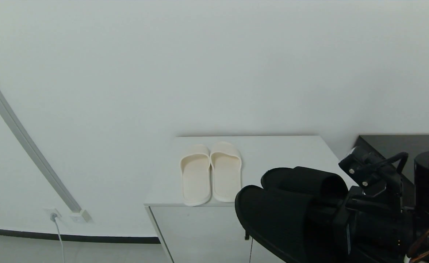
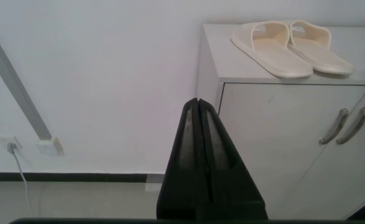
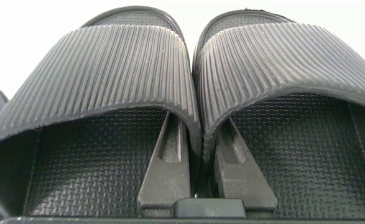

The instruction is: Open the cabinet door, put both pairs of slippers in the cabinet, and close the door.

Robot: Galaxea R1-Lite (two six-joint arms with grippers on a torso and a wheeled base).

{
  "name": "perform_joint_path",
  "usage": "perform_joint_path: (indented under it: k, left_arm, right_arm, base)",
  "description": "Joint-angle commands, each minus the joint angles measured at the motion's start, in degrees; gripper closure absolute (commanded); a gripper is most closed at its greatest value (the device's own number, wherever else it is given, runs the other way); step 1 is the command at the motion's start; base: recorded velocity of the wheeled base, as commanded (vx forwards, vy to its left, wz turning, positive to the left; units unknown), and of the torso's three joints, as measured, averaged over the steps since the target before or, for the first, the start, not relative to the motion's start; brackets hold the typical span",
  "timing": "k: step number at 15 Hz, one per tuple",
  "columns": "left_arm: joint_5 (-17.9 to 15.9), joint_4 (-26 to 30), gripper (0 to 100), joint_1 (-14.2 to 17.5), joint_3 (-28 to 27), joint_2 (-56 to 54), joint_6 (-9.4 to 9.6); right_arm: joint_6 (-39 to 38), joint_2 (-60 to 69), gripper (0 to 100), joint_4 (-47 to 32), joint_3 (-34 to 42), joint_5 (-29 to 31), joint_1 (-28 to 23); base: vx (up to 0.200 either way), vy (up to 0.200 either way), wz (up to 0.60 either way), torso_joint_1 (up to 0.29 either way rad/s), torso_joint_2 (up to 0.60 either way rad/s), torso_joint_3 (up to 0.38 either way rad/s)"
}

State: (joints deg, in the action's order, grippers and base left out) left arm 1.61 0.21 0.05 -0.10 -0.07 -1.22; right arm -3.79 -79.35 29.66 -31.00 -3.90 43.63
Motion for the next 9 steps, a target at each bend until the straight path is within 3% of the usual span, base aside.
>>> perform_joint_path:
  k: [1,4,9]
  left_arm:
    - [-0.03,-0.03,100,0.04,0.01,0.07,-0.01]
    - [0.06,-0.03,100,0.04,0.01,0.07,-0.01]
    - [0.06,-0.03,100,0.04,0.01,0.07,-0.01]
  right_arm:
    - [0.01,-0.37,100,0.05,0.06,0.03,0.32]
    - [0.1,-1.07,100,0.05,0.5,0.12,0.4]
    - [0.28,-1.25,100,0.05,0.68,0.12,0.49]
  base:
    - [-0.2,0.0,0.0,-0.007,0.0,0.002]
    - [-0.2,0.0,0.0,-0.002,0.0,0.004]
    - [0.0,0.0,0.0,0.0,0.0,0.0]
